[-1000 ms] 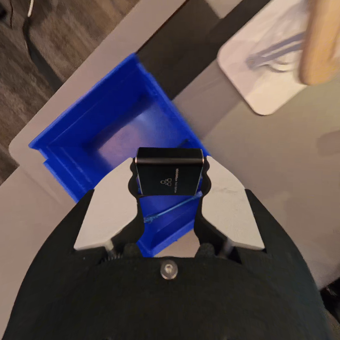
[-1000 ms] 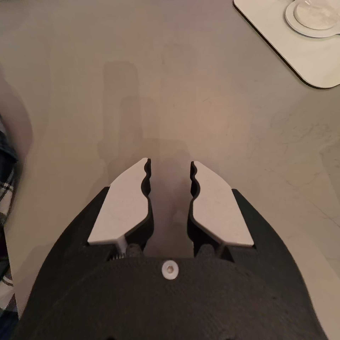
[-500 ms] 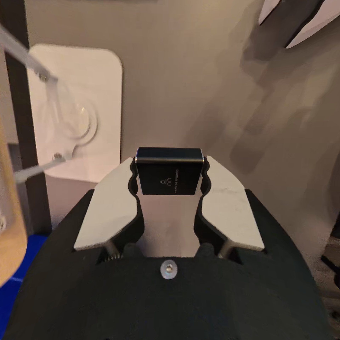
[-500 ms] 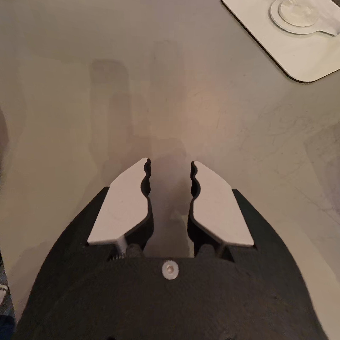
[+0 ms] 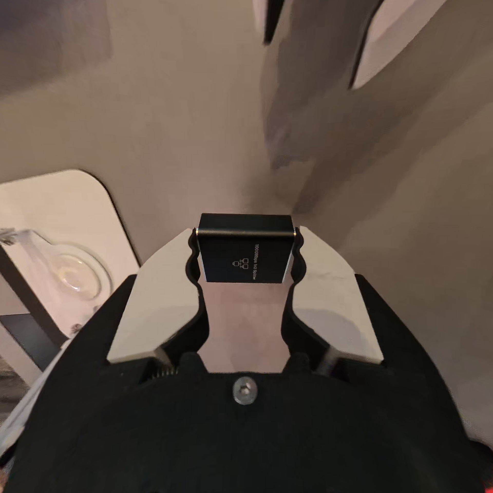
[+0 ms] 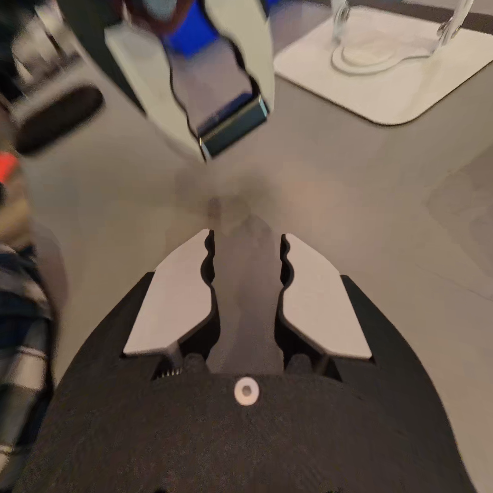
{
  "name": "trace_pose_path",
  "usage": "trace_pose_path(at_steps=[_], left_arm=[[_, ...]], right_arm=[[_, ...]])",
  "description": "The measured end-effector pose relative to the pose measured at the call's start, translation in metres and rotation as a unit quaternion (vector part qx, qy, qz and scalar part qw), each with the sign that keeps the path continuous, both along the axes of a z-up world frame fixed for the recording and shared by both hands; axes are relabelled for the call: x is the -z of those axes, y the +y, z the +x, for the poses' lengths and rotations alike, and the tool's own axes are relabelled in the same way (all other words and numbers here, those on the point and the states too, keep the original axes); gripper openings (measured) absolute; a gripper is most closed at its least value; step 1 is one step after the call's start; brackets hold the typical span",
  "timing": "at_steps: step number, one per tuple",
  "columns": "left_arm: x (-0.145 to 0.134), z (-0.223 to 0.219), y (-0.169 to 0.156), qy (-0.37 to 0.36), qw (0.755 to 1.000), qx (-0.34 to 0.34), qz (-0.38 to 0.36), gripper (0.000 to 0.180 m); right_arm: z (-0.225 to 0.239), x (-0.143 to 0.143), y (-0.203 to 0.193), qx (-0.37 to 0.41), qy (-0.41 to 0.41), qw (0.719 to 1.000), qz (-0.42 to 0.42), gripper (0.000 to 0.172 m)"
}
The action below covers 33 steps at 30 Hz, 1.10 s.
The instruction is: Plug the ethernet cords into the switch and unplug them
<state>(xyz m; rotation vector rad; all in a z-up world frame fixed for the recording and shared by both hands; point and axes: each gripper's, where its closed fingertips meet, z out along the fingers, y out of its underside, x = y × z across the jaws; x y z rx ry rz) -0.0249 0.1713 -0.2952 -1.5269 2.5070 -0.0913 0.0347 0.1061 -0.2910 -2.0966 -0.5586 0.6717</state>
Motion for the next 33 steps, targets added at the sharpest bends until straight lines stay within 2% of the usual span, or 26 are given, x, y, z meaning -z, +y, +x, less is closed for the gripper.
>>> trace_pose_path(at_steps=[4,8,12,14,16,19,23,26,29,31,33], left_arm=[[-0.019,0.02,-0.009,-0.053,0.997,0.027,0.043,0.067],[-0.029,0.028,-0.018,-0.063,0.992,0.048,0.098,0.067],[-0.025,0.032,-0.017,-0.055,0.988,0.047,0.137,0.067],[-0.024,0.036,-0.017,-0.057,0.983,0.057,0.163,0.067],[-0.023,0.038,-0.017,-0.054,0.98,0.058,0.185,0.067],[-0.024,0.041,-0.016,-0.057,0.97,0.07,0.227,0.067],[-0.026,0.041,-0.011,-0.072,0.959,0.078,0.264,0.086],[-0.048,0.04,-0.005,-0.123,0.95,0.048,0.281,0.1],[-0.071,0.032,-0.002,-0.21,0.957,-0.048,0.195,0.109],[-0.075,0.028,0.001,-0.268,0.951,-0.126,0.086,0.114],[-0.073,0.029,-0.002,-0.316,0.931,-0.182,-0.032,0.107]], right_arm=[[-0.004,-0.022,0.029,0.022,0.164,0.986,-0.033,0.056],[-0.023,-0.03,0.047,-0.017,0.244,0.967,-0.077,0.061],[-0.042,-0.043,0.053,-0.058,0.303,0.945,-0.108,0.065],[-0.052,-0.044,0.053,-0.072,0.306,0.942,-0.121,0.064],[-0.058,-0.042,0.055,-0.077,0.311,0.937,-0.135,0.056],[-0.056,-0.038,0.062,-0.064,0.322,0.936,-0.131,0.027],[-0.056,-0.038,0.066,-0.063,0.313,0.941,-0.113,0.026],[-0.045,-0.049,0.071,-0.046,0.317,0.944,-0.075,0.027],[-0.028,-0.075,0.074,-0.031,0.357,0.934,-0.01,0.027],[-0.018,-0.094,0.072,-0.03,0.381,0.923,0.041,0.027],[-0.012,-0.109,0.07,-0.028,0.392,0.916,0.082,0.027]])
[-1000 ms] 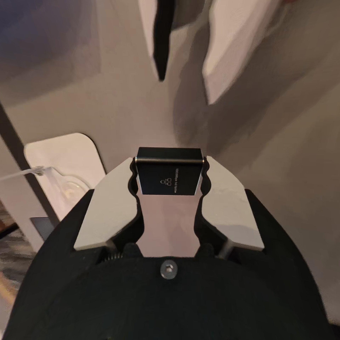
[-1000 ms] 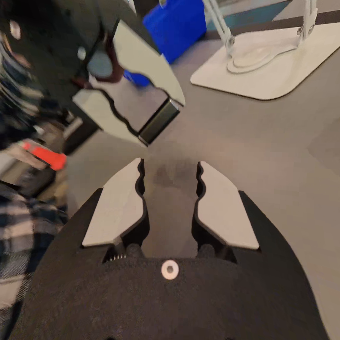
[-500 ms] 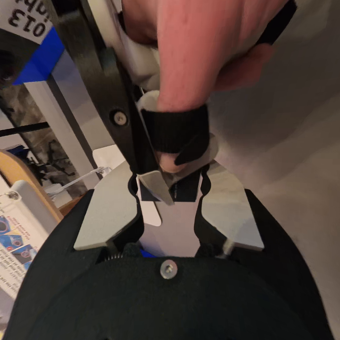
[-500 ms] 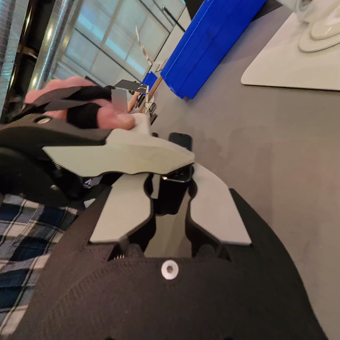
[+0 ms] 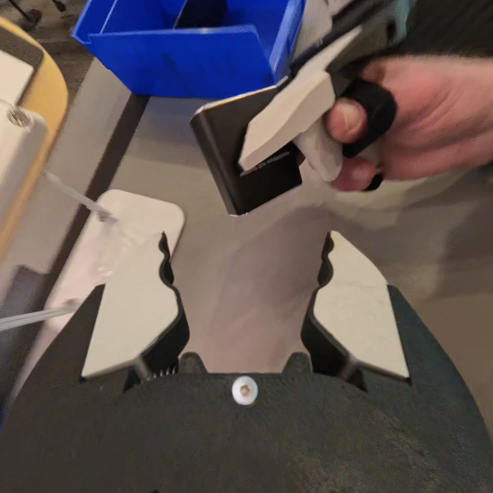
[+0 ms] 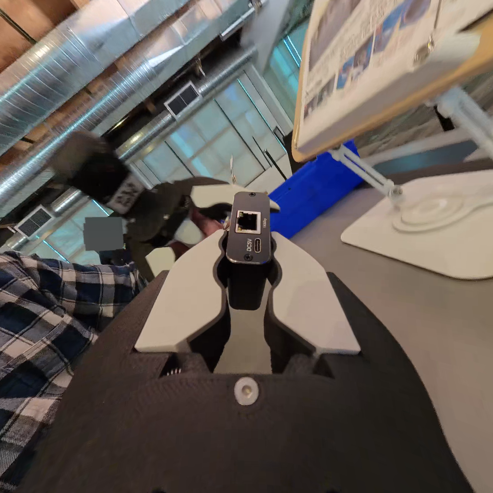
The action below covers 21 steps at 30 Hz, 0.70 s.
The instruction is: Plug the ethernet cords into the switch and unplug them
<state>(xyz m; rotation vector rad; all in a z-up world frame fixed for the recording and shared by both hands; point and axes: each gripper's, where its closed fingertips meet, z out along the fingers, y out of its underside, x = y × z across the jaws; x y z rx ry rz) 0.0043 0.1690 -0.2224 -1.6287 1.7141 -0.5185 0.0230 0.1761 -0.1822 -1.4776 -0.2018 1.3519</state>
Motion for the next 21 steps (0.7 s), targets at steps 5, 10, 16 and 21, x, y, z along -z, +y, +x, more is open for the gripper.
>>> trace_pose_path(at_steps=[5,10,16,21], left_arm=[[-0.015,0.022,-0.036,-0.158,0.952,0.058,-0.257,0.076],[-0.039,0.029,-0.053,-0.237,0.911,0.117,-0.316,0.04],[-0.043,0.023,-0.054,-0.222,0.902,0.142,-0.341,0.024],[-0.034,0.006,-0.054,-0.123,0.932,0.195,-0.279,0.024]], right_arm=[[-0.006,-0.024,-0.016,-0.02,0.033,0.997,0.068,0.027],[-0.013,-0.035,-0.03,-0.032,0.024,0.992,0.124,0.027],[-0.018,-0.037,-0.035,-0.045,0.01,0.989,0.137,0.026],[-0.018,-0.026,-0.037,-0.063,-0.094,0.984,0.141,0.046]])
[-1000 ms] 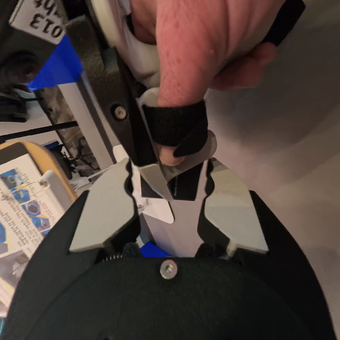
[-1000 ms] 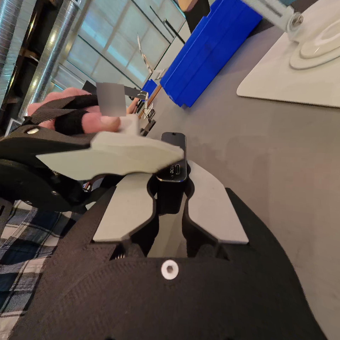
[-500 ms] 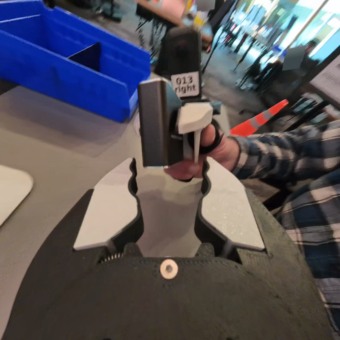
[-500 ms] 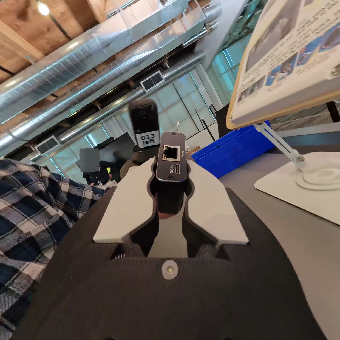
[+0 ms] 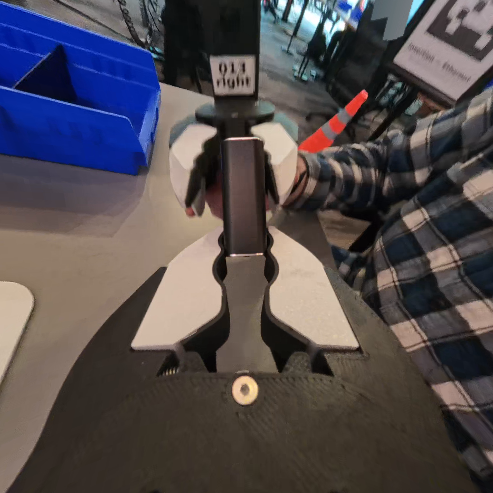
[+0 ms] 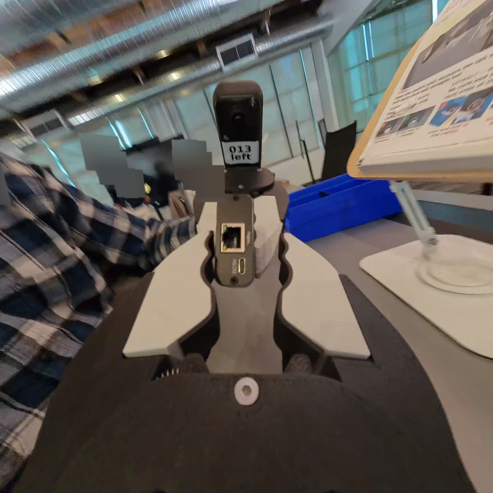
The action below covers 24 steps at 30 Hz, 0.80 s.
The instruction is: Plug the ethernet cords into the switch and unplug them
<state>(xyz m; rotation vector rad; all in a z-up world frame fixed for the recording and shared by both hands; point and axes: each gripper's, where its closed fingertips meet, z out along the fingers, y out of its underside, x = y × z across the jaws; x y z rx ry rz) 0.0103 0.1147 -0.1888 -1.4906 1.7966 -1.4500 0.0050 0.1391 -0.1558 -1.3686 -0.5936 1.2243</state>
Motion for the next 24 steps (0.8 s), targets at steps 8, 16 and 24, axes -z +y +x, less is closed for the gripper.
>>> trace_pose_path(at_steps=[8,16,24], left_arm=[[0.007,-0.011,0.006,0.018,0.993,0.035,0.107,0.024],[0.008,-0.007,0.003,0.075,0.975,0.051,0.203,0.024],[-0.014,-0.001,0.001,0.096,0.973,0.009,0.21,0.044]], right_arm=[[0.004,0.0,-0.015,0.021,-0.23,0.97,0.077,0.06],[-0.002,0.021,-0.014,0.021,-0.322,0.944,0.069,0.039],[0.002,-0.004,-0.024,-0.04,-0.138,0.988,0.062,0.025]])
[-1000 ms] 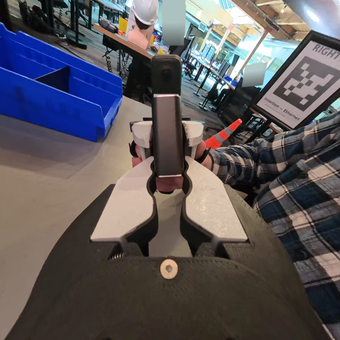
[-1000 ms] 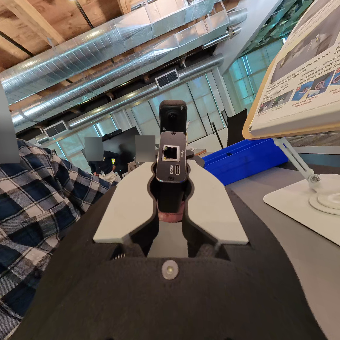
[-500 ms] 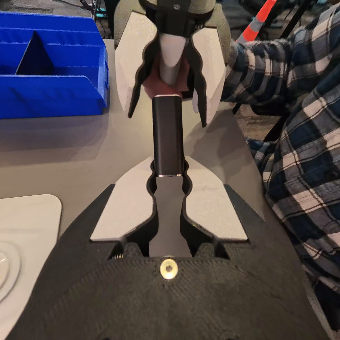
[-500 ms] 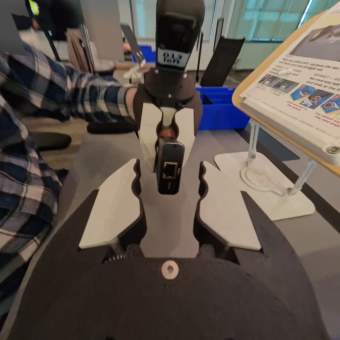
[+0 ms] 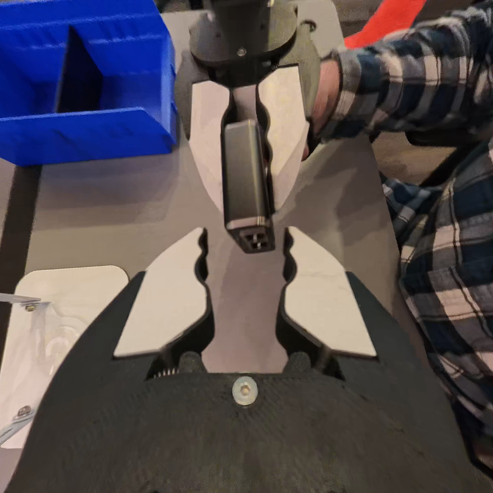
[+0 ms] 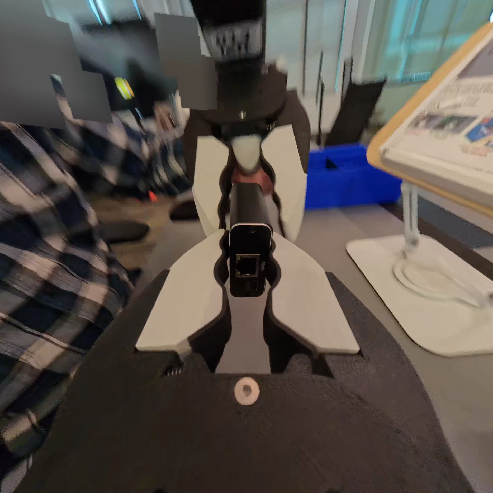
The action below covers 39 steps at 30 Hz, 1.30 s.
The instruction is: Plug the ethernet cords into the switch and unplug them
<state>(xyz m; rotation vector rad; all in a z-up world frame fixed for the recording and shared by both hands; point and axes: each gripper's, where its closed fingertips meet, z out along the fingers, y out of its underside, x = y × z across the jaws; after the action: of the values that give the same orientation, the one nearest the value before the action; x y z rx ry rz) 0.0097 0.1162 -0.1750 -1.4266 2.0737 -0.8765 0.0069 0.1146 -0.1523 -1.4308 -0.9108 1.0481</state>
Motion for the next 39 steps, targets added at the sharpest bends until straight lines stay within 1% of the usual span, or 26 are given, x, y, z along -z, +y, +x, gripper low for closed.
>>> trace_pose_path(at_steps=[2,3,5,7,11,12,13,16,17,19,20,21,23,25,26,28,29,30,31,32,33,35,37,39], left_arm=[[-0.01,0.002,-0.003,-0.026,1.0,-0.012,-0.01,0.057],[-0.014,0.004,-0.006,-0.044,0.999,-0.015,-0.023,0.063],[-0.017,0.008,-0.012,-0.063,0.997,-0.025,-0.029,0.061],[-0.017,0.014,-0.017,-0.074,0.996,-0.029,-0.026,0.056],[-0.027,0.019,-0.026,-0.104,0.993,-0.027,-0.049,0.043],[-0.03,0.02,-0.026,-0.11,0.992,-0.029,-0.049,0.038],[-0.032,0.02,-0.028,-0.114,0.992,-0.026,-0.053,0.029],[-0.031,0.021,-0.026,-0.11,0.991,-0.042,-0.055,0.026],[-0.03,0.021,-0.024,-0.109,0.991,-0.051,-0.066,0.025],[-0.032,0.02,-0.024,-0.118,0.983,-0.06,-0.127,0.025],[-0.033,0.02,-0.025,-0.125,0.975,-0.069,-0.169,0.025],[-0.033,0.019,-0.026,-0.129,0.964,-0.076,-0.218,0.025],[-0.031,0.018,-0.03,-0.135,0.938,-0.079,-0.309,0.025],[-0.027,0.015,-0.03,-0.135,0.911,-0.085,-0.38,0.025],[-0.027,0.013,-0.032,-0.134,0.898,-0.081,-0.412,0.025],[-0.021,0.009,-0.031,-0.136,0.884,-0.086,-0.439,0.024],[-0.022,0.007,-0.033,-0.142,0.871,-0.077,-0.464,0.024],[-0.025,0.005,-0.034,-0.149,0.855,-0.072,-0.492,0.024],[-0.024,0.004,-0.036,-0.147,0.847,-0.071,-0.506,0.024],[-0.021,0.003,-0.04,-0.137,0.848,-0.065,-0.508,0.025],[-0.019,0.003,-0.044,-0.131,0.847,-0.058,-0.512,0.024],[-0.018,0.004,-0.049,-0.122,0.839,-0.053,-0.528,0.024],[-0.019,0.005,-0.053,-0.121,0.834,-0.049,-0.536,0.024],[-0.019,0.005,-0.058,-0.116,0.828,-0.042,-0.547,0.024]], right_arm=[[0.013,-0.021,-0.005,-0.024,0.111,0.993,0.013,0.025],[0.018,-0.027,-0.006,-0.031,0.149,0.988,0.016,0.025],[0.022,-0.032,-0.011,-0.048,0.186,0.981,0.033,0.025],[0.02,-0.034,-0.015,-0.06,0.195,0.978,0.045,0.025],[0.015,-0.038,-0.021,-0.072,0.194,0.977,0.058,0.025],[0.015,-0.037,-0.021,-0.07,0.191,0.977,0.058,0.025],[0.016,-0.037,-0.02,-0.069,0.191,0.977,0.057,0.025],[0.017,-0.037,-0.018,-0.062,0.193,0.978,0.055,0.025],[0.018,-0.037,-0.016,-0.056,0.189,0.979,0.05,0.025],[0.017,-0.037,-0.013,-0.048,0.177,0.983,0.031,0.027],[0.017,-0.036,-0.009,-0.041,0.168,0.985,0.014,0.043],[0.016,-0.034,-0.008,-0.036,0.153,0.988,0.003,0.052],[0.016,-0.029,-0.007,-0.024,0.129,0.991,-0.002,0.055],[0.016,-0.024,-0.007,-0.011,0.1,0.995,-0.001,0.056],[0.016,-0.022,-0.007,0.006,0.071,0.997,0.023,0.056],[0.018,-0.015,-0.005,0.051,-0.019,0.995,0.085,0.07],[0.019,-0.009,-0.004,0.069,-0.082,0.987,0.121,0.08],[0.021,-0.005,-0.002,0.09,-0.136,0.975,0.154,0.095],[0.021,-0.004,-0.004,0.097,-0.179,0.962,0.184,0.101],[0.019,-0.003,-0.007,0.095,-0.21,0.95,0.211,0.104],[0.016,-0.005,-0.009,0.099,-0.229,0.941,0.23,0.106],[0.012,-0.003,-0.008,0.111,-0.269,0.921,0.258,0.104],[0.005,0.004,-0.013,0.09,-0.288,0.918,0.257,0.098],[-0.002,0.01,-0.019,0.066,-0.293,0.921,0.249,0.085]])
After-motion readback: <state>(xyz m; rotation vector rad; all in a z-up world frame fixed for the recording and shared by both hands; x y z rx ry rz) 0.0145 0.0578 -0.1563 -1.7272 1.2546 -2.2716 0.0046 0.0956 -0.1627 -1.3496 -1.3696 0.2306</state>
